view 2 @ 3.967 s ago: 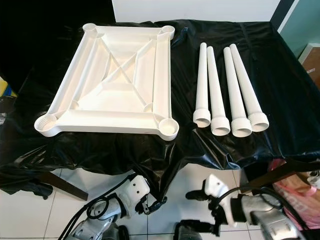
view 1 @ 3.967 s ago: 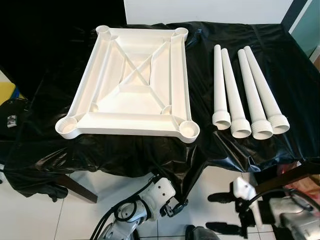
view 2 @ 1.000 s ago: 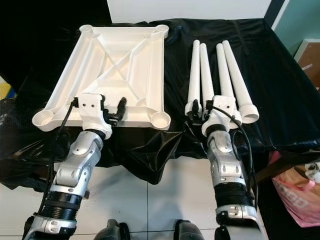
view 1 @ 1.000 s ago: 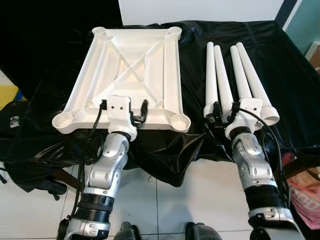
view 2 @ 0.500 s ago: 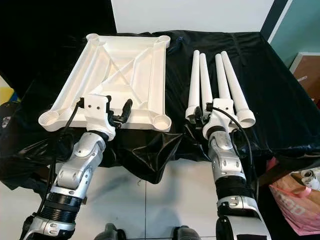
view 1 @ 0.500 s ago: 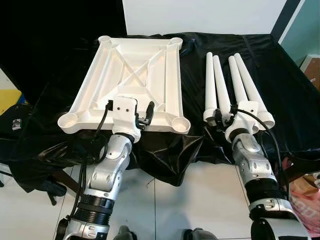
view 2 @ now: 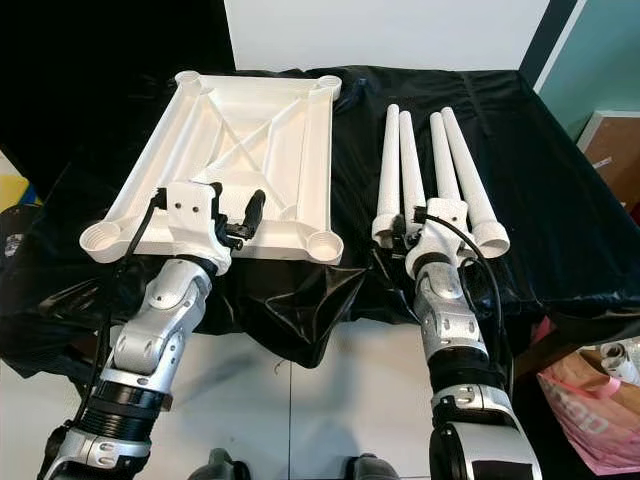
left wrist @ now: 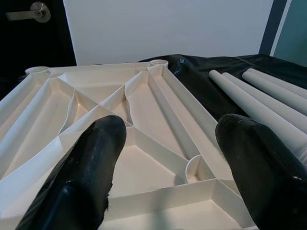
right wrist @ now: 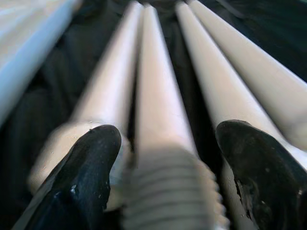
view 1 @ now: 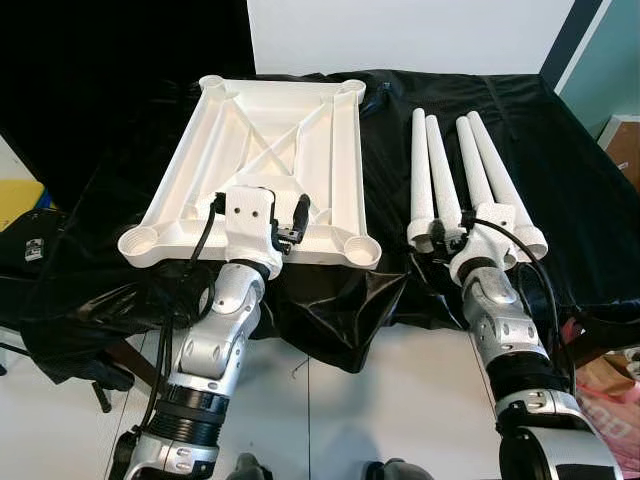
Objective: Building children table
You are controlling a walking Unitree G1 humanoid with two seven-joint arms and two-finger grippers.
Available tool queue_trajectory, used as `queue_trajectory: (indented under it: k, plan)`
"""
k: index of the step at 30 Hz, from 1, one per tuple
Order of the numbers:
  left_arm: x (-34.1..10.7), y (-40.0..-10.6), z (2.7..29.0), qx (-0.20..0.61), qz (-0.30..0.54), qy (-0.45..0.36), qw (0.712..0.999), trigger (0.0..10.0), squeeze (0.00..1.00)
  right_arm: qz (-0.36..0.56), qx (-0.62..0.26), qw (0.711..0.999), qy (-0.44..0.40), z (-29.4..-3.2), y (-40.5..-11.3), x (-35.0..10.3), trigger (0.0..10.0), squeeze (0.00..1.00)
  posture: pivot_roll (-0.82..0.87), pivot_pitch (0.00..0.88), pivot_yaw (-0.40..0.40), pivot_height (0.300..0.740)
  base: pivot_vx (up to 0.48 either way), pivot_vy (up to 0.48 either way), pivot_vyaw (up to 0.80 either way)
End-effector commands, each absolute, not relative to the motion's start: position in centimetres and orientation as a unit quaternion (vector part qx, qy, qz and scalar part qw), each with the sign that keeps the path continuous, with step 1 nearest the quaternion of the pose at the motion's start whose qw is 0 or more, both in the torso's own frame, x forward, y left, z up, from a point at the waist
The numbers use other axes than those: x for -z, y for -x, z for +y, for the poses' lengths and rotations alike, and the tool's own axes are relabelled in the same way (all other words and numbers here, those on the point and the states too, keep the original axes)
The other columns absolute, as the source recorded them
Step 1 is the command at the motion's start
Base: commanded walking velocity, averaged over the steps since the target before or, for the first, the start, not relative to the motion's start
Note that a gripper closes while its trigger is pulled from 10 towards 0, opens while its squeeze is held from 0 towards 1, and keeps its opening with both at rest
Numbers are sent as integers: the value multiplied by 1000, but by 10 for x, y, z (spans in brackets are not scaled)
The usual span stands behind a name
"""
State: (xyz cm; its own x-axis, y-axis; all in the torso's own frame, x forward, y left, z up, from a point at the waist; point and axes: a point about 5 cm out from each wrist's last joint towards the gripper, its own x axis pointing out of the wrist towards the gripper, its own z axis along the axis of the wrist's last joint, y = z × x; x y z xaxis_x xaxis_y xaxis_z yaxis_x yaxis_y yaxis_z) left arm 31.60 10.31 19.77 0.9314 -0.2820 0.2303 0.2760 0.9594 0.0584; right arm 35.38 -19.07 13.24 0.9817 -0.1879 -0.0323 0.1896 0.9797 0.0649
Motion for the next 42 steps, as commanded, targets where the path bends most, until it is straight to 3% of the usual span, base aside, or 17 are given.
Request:
queue_trajectory:
  k: [1, 11, 26, 41, 42]
  plan:
    - [-203, -315, 98, 185, -129, -22, 974, 10000, 0, 66, 108, 992, -30, -194, -349, -110, 10000, 0, -18, 90, -13, 740, 0, 0, 0]
    - [-203, -317, 97, 183, -127, -24, 975, 10000, 0, 108, 76, 990, -50, -185, -350, -95, 10000, 0, -19, 87, -4, 740, 0, 0, 0]
    - [-206, -322, 95, 182, -129, -25, 974, 10000, 0, 87, 43, 995, -17, -180, -369, -113, 10000, 0, -18, 69, -6, 740, 0, 0, 0]
    - [-207, -323, 92, 182, -130, -34, 974, 10000, 0, 132, -5, 991, -4, -165, -370, -100, 10000, 0, -9, 55, -19, 740, 0, 0, 0]
    - [-207, -323, 92, 183, -130, -34, 974, 10000, 0, 129, -3, 992, -4, -165, -370, -100, 0, 0, -9, 53, -20, 740, 0, 0, 0]
